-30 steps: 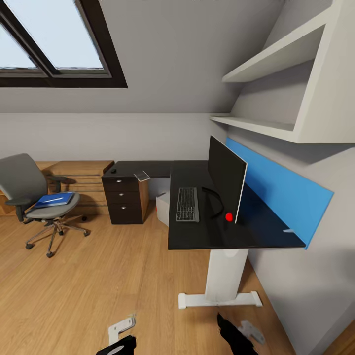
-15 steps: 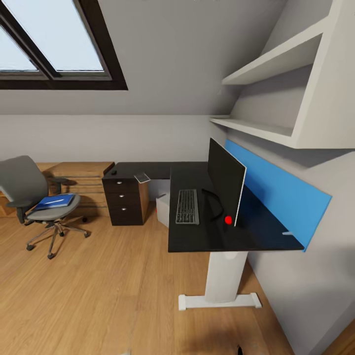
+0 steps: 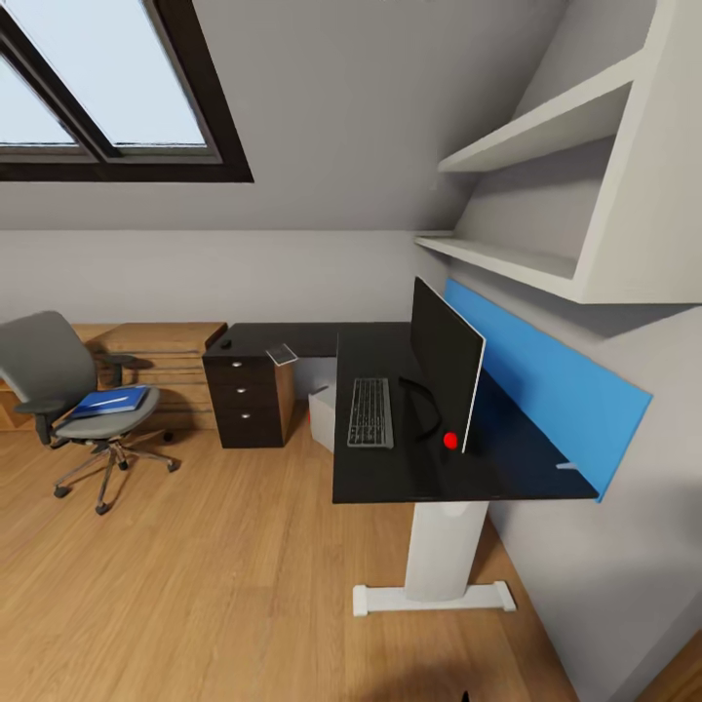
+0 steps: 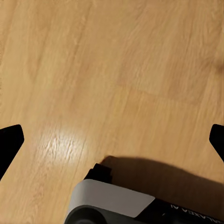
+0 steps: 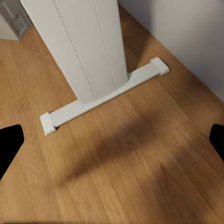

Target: In the bedroom, organize the workspace by keeping the computer under the desk, ensuring the monitor is on the desk, placing the keyboard on the desk next to the monitor, placing the mouse on the desk next to the keyboard, moving the folder from the swivel chair onto the desk next to the mouse, stacking the notebook on top of the folder with the pen on top of the notebook, and positioning the swivel chair next to the desk.

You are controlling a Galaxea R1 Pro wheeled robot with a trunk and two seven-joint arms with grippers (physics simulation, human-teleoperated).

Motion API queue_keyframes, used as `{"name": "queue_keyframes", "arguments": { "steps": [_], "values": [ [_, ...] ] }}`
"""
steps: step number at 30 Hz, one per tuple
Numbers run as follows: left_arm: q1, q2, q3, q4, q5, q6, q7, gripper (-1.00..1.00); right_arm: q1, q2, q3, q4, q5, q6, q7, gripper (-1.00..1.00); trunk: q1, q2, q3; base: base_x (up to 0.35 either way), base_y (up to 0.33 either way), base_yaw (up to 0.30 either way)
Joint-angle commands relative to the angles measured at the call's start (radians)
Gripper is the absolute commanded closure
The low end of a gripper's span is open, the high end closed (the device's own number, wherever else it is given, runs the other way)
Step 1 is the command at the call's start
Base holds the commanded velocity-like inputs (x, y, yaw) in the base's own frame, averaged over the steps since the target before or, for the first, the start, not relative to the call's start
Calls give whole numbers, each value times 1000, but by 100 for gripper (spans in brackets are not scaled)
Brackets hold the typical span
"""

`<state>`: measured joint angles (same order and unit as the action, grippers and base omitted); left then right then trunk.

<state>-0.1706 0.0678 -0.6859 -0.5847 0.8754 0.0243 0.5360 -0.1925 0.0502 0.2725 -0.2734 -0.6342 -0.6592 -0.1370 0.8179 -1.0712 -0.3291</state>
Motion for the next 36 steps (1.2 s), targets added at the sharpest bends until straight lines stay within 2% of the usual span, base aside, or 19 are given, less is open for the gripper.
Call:
{"name": "queue_keyframes", "arguments": {
  "steps": [1, 9, 16, 17, 18, 22, 25, 29, 31, 36],
  "values": [
    [-1, 2, -8, -2, 4, 1, 8, -100, -1, 0, 10, 0, -2, -4, -9, -100, -4, 6, 2, 0, 0, 0],
    [-1, 2, -8, 1, 6, -6, 5, -100, -1, 0, 14, -1, -4, -8, -8, -100, -35, 62, 27, 0, 0, 0],
    [-1, 1, -6, 2, 7, -17, 4, -100, -1, 2, 16, 0, 8, -9, -6, -100, -35, 62, 27, 0, 0, 0],
    [-1, 1, -3, 2, 7, -54, 3, -100, -1, 2, 16, 0, 11, -10, -6, -100, -35, 62, 27, 0, 26, 0],
    [-1, 1, -3, 2, 8, -60, 3, -100, -1, 3, 16, 0, 11, -10, -6, -100, -35, 62, 27, 0, 56, 18],
    [-1, -1, -3, 9, 10, -82, 3, -100, -1, 12, 15, 2, 11, -10, -7, -100, -35, 62, 27, 0, 231, 207],
    [-1, -11, -9, 48, 5, -84, -4, -100, -1, 15, 14, 3, 11, -7, -8, -100, -35, 62, 27, 0, 233, 268],
    [-1, -19, -10, 63, 5, -84, -31, -100, -1, 17, 14, 3, 11, -4, -8, -100, -35, 62, 27, 1, 86, 276],
    [-1, -19, -9, 69, 8, -84, -83, -100, -1, 17, 14, 4, 11, -4, -9, -100, -35, 62, 26, 37, 165, 277],
    [-1, -21, -9, 86, 10, -87, -138, -100, -1, 17, 14, 25, 13, -3, -7, -100, -35, 62, 23, 17, 284, 273]
  ]
}}
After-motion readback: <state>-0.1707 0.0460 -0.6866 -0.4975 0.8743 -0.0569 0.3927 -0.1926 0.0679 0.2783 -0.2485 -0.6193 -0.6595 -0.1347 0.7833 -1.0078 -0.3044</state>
